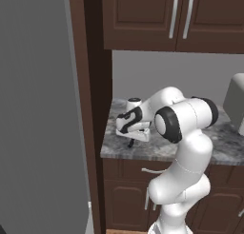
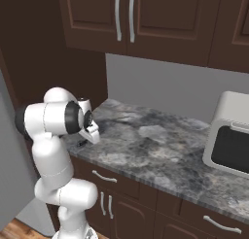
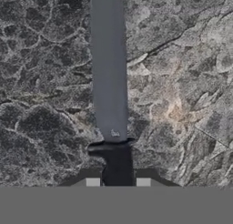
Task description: Retrieve the butter from the fridge and place it on a plate on the dining table. Then retrieve the butter knife by the fridge and place it near the plate.
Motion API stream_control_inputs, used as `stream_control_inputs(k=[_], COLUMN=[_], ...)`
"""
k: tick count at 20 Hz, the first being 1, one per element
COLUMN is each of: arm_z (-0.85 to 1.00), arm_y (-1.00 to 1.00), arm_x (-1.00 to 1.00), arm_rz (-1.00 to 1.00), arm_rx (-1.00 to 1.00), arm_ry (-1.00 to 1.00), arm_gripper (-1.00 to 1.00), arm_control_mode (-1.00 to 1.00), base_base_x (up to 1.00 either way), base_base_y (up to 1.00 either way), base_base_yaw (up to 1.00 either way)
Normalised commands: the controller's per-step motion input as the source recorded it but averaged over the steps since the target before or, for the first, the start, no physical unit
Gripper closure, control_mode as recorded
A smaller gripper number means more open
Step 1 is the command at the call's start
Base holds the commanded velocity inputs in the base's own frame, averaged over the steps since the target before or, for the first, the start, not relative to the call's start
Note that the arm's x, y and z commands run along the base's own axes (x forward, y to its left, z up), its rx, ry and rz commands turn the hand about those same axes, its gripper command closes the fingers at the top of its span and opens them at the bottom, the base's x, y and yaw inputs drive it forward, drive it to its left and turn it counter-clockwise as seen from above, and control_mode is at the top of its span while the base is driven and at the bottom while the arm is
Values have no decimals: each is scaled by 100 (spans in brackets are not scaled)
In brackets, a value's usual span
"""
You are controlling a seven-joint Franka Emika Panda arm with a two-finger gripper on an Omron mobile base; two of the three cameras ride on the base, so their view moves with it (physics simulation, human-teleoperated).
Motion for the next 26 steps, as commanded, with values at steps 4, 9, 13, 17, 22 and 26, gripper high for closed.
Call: stream_control_inputs(k=[4, 9, 13, 17, 22, 26], arm_z=[20, 54, 72, 71, 60, 71], arm_y=[-32, -55, -59, -35, -1, 0], arm_x=[-9, -41, -65, -88, -100, -93], arm_rz=[14, 18, 23, 21, 13, 12], arm_rx=[-2, 0, 0, 0, 0, 0], arm_ry=[-8, 1, 1, 0, -6, -7], arm_gripper=[100, 100, 100, 100, 100, 100], arm_control_mode=[-100, -100, -100, -100, -100, -100], base_base_x=[0, 0, 0, 0, 0, 0], base_base_y=[0, 0, 0, 0, 0, 0], base_base_yaw=[0, 0, 0, 0, 0, 0])
